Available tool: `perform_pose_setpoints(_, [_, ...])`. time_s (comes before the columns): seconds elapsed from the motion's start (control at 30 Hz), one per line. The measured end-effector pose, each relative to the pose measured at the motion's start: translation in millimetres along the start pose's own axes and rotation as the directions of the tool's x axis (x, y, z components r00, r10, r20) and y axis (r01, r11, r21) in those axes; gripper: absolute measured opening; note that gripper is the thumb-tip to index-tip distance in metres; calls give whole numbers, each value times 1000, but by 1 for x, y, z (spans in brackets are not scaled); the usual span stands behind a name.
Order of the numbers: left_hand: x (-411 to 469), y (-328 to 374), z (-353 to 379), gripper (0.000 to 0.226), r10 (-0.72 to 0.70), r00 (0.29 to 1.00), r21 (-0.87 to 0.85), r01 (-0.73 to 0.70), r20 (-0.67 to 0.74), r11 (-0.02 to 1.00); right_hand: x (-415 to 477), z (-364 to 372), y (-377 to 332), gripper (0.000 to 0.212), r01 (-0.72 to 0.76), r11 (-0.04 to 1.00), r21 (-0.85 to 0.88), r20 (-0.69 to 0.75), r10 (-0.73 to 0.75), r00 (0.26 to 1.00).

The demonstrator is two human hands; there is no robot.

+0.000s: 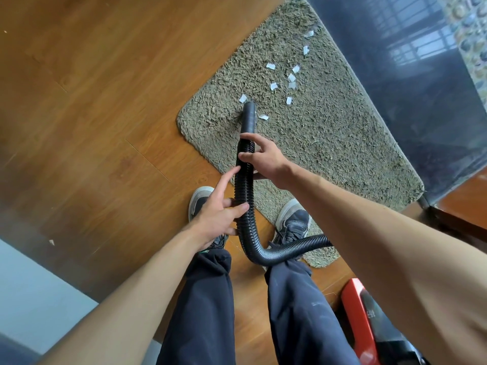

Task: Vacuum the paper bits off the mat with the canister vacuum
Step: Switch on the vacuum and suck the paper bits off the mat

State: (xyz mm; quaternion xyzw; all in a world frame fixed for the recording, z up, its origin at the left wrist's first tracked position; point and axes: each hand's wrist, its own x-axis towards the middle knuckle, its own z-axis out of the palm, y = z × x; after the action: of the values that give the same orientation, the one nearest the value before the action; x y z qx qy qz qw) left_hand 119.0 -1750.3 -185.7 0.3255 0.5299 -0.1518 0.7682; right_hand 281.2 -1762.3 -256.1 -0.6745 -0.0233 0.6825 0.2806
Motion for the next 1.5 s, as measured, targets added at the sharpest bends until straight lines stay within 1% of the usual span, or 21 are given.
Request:
perform_pose_setpoints(0.27, [-10,-16,0,75,-31,999,-35,30,-19,999,-7,12,8,51,-34,999,-21,51,35,998])
perform_pose_setpoints(0.4, [-12,-18,4,75,-37,999,-39,37,-18,999,-11,11,12,51,-38,999,-16,46,39,998])
perform_pose_setpoints(0.53, [-8,-12,8,75,-30,1000,-23,30,-8,999,-11,2,12,51,-28,1000,-3,9,28,1000])
perform_pose_setpoints(0.73, [-2,-3,15,74,-21,1000,28,21,2,999,-11,-8,9,50,-15,1000,-3,0,15,1000])
perform_pose_setpoints(0.93, [-2,-5,7,74,-12,999,9,13,-38,1000,-7,1,0,53,-4,1000,-20,23,4,1000])
perform_pose_setpoints(1.13, [3,1,0,74,-7,999,-32,6,-48,999,5,9,-10,52,37,993,-108,14,-35,999])
perform_pose_setpoints(1.5, [10,8,7,75,-8,999,-9,8,-36,1000,3,-6,-11,49,60,991,-120,20,-58,998])
